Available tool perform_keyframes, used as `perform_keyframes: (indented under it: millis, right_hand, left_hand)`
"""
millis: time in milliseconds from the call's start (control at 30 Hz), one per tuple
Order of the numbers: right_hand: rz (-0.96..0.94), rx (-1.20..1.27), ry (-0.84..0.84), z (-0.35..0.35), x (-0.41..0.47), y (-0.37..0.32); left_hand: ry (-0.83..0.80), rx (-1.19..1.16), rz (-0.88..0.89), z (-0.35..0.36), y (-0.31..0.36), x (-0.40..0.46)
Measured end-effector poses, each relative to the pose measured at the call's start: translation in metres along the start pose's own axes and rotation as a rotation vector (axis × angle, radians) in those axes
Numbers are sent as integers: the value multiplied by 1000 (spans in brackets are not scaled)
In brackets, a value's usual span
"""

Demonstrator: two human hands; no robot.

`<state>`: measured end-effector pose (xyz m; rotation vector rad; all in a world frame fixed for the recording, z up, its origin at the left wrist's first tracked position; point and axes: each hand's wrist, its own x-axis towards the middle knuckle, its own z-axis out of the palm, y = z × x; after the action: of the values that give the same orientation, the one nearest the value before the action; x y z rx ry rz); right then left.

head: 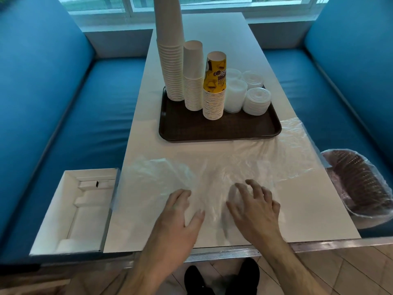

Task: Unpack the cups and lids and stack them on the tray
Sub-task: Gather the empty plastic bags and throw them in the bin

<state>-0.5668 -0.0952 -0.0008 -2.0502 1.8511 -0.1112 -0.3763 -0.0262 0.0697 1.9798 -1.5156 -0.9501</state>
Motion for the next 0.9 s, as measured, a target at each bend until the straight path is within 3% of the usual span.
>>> perform_keyframes:
  millis: [67,133,167,333,500,700,900]
  right_hand:
    - [26,313,-1,-8,2,-9]
    - [96,767,-125,-22,7,-21]
    - [116,878,-174,-28,12,-25]
    - [142,910,-189,-36,41,-28]
    - [278,960,-69,-34,63,-1]
    - [395,977,-15,-35,75,36]
    - [373,847,-39,-34,84,50]
  left_hand:
    - [-14,21,57,9,10,0]
    - [-41,72,99,22,20,5]
    - [-58,110,125,29,25,9]
    - [-122,288,257,65,37,26]
    - [-142,415,336,78,34,32]
    - [-112,486,132,60,9,47]
    - [-127,590,0,55,-7,67]
